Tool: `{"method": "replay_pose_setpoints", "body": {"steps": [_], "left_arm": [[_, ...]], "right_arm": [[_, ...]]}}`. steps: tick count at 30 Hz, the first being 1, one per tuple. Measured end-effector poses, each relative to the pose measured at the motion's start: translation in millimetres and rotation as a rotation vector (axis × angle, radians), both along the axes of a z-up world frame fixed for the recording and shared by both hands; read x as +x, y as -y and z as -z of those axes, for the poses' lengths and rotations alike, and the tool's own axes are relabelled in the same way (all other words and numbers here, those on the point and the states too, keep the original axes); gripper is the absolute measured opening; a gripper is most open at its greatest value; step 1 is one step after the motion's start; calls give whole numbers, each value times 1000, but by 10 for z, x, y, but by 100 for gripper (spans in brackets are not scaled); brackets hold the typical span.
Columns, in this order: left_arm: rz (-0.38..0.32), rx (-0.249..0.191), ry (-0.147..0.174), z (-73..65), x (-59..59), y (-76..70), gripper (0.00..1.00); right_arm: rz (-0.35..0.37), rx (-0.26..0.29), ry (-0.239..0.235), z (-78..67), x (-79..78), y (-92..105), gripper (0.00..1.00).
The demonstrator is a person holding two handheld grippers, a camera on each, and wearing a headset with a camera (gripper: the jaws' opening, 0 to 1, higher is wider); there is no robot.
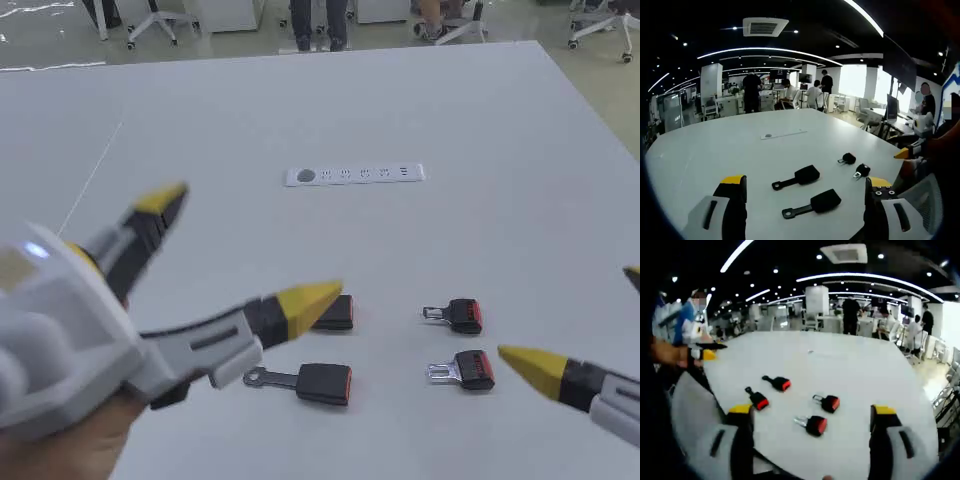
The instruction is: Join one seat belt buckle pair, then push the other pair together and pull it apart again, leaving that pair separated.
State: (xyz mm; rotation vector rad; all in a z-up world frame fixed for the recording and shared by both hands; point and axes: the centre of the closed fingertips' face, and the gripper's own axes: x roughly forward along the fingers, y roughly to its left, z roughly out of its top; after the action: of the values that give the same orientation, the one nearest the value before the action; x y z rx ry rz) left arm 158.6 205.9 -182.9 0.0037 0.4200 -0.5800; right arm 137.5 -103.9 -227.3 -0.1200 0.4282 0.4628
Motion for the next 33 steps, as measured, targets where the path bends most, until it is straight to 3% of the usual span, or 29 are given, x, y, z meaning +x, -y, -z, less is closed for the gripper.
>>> {"method": "replay_pose_setpoints", "body": {"steps": [13, 33], "left_arm": [[19, -24, 7, -43, 27, 53, 100], [10, -26, 20, -77, 43, 39, 100]], "right_arm": [[-21, -7, 36, -101, 43, -17, 100], [-29, -7, 24, -52, 23, -30, 100]]}}
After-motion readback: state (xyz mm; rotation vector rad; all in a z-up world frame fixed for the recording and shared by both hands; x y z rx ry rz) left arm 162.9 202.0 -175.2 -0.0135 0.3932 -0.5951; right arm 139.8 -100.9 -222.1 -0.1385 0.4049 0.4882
